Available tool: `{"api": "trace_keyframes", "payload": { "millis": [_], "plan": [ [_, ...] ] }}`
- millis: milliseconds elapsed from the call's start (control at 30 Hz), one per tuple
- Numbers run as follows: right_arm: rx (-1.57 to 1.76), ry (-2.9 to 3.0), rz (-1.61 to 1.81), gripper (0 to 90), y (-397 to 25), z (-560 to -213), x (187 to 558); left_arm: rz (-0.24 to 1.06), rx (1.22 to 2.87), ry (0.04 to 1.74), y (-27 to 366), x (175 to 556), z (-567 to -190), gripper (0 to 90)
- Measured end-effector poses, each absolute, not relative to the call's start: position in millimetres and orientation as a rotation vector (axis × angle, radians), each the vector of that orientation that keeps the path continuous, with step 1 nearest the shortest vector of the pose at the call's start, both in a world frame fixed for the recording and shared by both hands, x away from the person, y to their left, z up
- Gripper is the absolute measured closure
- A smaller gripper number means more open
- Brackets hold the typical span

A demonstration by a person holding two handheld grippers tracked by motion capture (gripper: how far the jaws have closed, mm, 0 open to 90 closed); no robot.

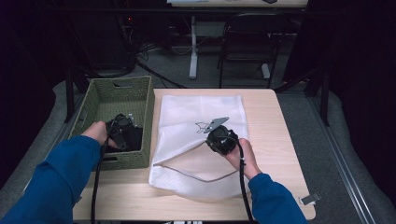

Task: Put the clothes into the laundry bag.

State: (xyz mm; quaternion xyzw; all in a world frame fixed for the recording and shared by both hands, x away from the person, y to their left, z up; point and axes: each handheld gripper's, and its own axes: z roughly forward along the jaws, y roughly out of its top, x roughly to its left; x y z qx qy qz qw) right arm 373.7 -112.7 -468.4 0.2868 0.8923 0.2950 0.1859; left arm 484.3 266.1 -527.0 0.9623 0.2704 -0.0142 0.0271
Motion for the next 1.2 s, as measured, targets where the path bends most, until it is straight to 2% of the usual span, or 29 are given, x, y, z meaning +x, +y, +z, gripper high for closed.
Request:
{"api": "trace_keyframes", "payload": {
  "millis": [200, 333, 367, 700, 833, 867, 933, 1033, 1133, 1167, 1200],
  "plan": [
    [0.809, 2.513, 0.828, 86.7, -112.9, -468.3, 373.2, -0.058, 2.927, 0.875, 269.9, 482.5, -528.3, 33.0],
    [0.806, 2.513, 0.827, 86.7, -112.4, -468.0, 372.9, -0.023, 2.928, 0.883, 270.1, 481.1, -523.8, 55.4],
    [0.805, 2.514, 0.825, 86.7, -112.3, -468.0, 372.9, -0.012, 2.919, 0.887, 270.7, 480.0, -523.4, 58.3],
    [0.807, 2.514, 0.827, 86.6, -113.2, -467.7, 373.1, 0.018, 2.847, 0.887, 279.9, 472.8, -515.4, 68.4],
    [0.801, 2.514, 0.825, 86.6, -113.9, -467.1, 373.0, 0.026, 2.851, 0.906, 278.8, 473.4, -516.4, 66.4],
    [0.805, 2.515, 0.826, 86.6, -113.6, -467.2, 372.7, 0.020, 2.859, 0.926, 277.0, 474.9, -516.7, 59.9],
    [0.808, 2.519, 0.824, 86.5, -113.0, -467.8, 372.7, 0.012, 2.861, 0.967, 275.2, 479.6, -517.7, 36.5],
    [0.812, 2.520, 0.824, 86.4, -113.0, -467.9, 372.8, 0.005, 2.864, 1.018, 275.1, 483.5, -524.1, 16.8],
    [0.812, 2.520, 0.824, 86.3, -113.6, -468.3, 373.4, -0.025, 2.886, 1.009, 273.3, 484.6, -532.8, 14.7],
    [0.812, 2.521, 0.824, 86.3, -113.7, -468.7, 373.7, -0.025, 2.888, 1.009, 272.2, 484.7, -533.5, 16.0],
    [0.811, 2.522, 0.821, 86.2, -113.5, -469.0, 373.9, -0.034, 2.883, 0.999, 271.9, 484.3, -533.4, 21.8]
  ]
}}
